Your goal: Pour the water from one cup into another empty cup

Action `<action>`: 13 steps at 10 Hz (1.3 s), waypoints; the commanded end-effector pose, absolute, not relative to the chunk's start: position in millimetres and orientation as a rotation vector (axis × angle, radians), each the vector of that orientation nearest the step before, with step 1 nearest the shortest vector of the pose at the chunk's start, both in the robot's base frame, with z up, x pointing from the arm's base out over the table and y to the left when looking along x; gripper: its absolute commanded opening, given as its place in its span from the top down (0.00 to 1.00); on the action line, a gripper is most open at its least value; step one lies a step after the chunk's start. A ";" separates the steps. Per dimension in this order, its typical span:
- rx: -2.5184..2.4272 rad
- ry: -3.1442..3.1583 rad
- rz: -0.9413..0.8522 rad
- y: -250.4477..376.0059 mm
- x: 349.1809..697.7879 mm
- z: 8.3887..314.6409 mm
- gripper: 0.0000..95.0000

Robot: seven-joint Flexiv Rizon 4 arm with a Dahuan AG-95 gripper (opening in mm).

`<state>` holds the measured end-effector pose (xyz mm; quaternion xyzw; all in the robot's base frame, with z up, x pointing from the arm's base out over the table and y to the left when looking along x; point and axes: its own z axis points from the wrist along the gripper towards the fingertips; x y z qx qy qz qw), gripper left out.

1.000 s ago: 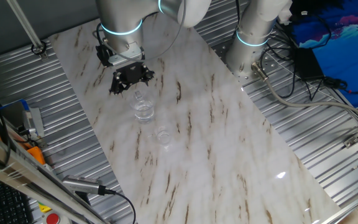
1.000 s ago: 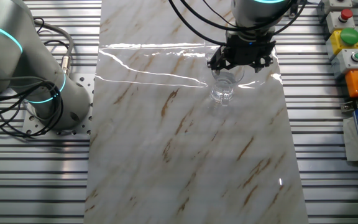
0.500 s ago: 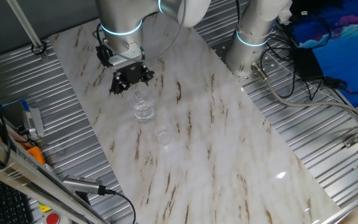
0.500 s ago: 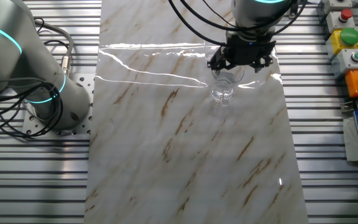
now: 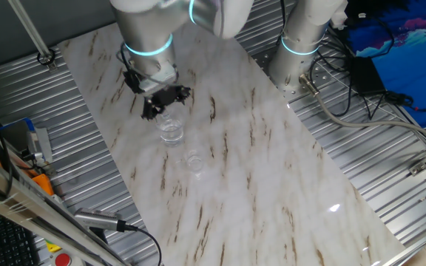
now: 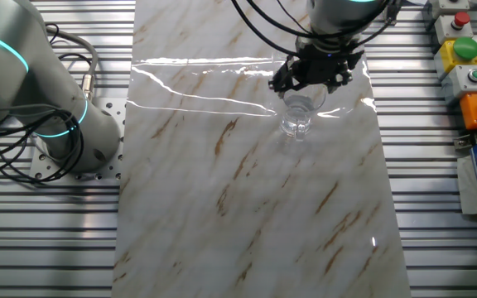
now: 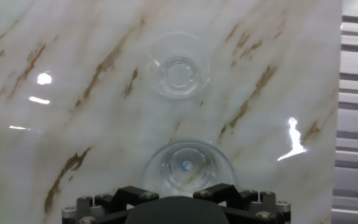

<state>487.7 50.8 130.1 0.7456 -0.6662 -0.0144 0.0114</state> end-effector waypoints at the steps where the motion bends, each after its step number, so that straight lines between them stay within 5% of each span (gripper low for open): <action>1: 2.304 -2.138 -0.019 52.5 487.2 130.0 0.00; 13: 2.277 -2.182 0.068 52.8 491.4 119.2 0.00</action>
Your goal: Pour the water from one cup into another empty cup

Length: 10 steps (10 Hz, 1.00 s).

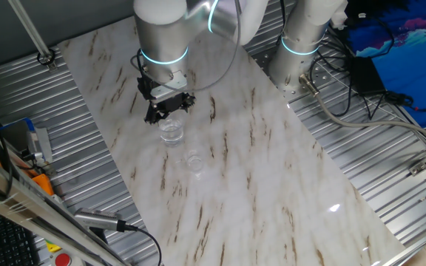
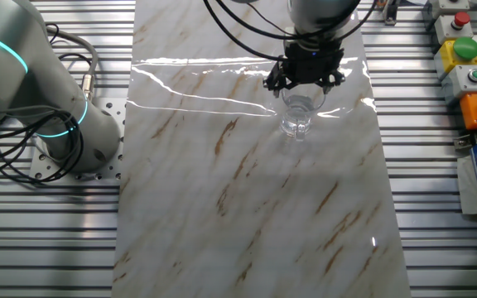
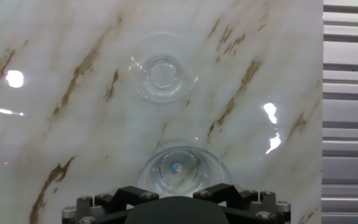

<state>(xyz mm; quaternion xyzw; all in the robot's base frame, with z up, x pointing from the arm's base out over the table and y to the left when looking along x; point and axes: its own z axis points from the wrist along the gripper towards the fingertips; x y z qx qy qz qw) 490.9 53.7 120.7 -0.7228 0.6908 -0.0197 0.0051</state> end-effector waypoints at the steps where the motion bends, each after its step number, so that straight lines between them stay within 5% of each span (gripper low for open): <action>1: -2.255 2.166 -0.067 52.3 491.5 118.5 0.00; 10: -2.222 2.177 -0.080 51.7 493.6 114.9 0.00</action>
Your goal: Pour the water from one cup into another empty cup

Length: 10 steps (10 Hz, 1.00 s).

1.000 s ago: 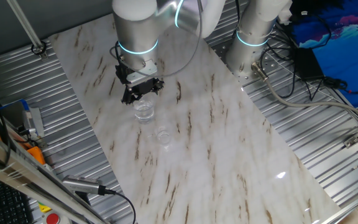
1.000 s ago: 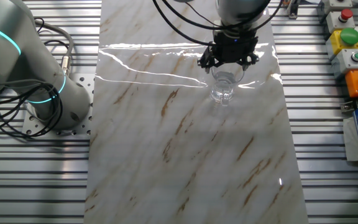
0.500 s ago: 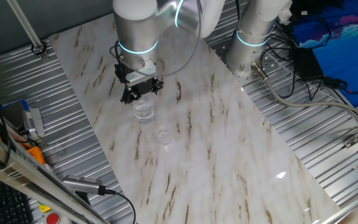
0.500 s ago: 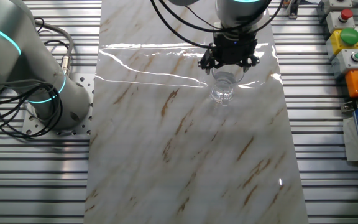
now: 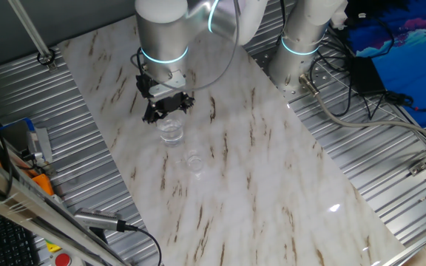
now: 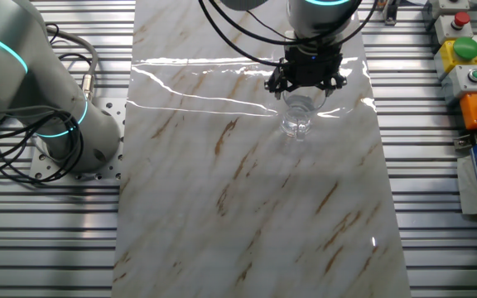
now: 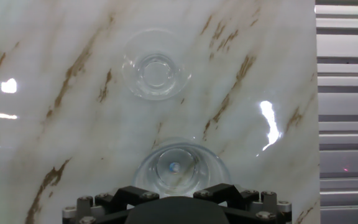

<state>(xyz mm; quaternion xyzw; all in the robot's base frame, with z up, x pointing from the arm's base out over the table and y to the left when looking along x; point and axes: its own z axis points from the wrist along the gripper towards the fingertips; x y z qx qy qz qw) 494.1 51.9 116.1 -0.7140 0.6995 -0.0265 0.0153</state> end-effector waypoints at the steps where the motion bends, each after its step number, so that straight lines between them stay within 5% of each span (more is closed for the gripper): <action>1: -2.228 2.164 -0.085 51.7 493.5 115.1 0.00; 10: -2.206 2.149 -0.149 52.0 498.8 120.6 0.00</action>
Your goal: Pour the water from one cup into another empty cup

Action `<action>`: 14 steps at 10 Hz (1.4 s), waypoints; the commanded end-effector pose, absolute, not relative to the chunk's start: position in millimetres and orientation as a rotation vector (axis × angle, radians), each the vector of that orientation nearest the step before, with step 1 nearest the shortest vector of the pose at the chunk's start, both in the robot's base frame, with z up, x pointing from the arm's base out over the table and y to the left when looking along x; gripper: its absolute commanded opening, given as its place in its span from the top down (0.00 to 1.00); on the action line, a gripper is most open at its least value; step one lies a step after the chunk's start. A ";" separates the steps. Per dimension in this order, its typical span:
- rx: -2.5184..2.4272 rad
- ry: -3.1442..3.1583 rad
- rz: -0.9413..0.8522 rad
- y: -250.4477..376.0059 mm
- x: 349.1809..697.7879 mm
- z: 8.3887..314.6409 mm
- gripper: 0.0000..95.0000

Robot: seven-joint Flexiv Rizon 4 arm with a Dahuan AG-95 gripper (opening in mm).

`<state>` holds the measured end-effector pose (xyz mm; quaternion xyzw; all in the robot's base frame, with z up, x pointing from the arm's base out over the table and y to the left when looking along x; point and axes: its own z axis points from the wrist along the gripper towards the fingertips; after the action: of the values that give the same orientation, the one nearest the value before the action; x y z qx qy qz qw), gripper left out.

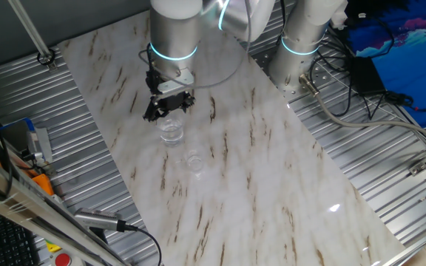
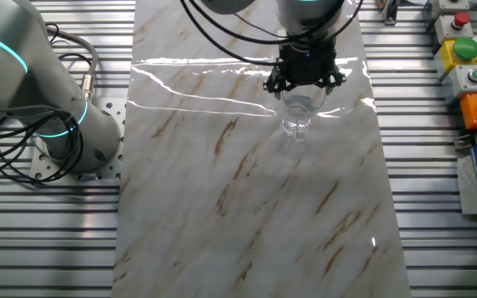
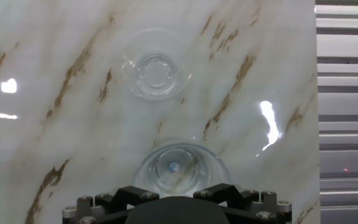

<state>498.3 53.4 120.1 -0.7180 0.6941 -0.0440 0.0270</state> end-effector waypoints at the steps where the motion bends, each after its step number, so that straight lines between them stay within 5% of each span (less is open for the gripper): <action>1: -2.191 2.163 -0.140 52.7 499.5 119.8 0.00; 14: -2.192 2.210 -0.032 59.2 503.1 115.5 0.00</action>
<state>502.9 60.2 114.8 -0.7048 0.7092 -0.0100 0.0136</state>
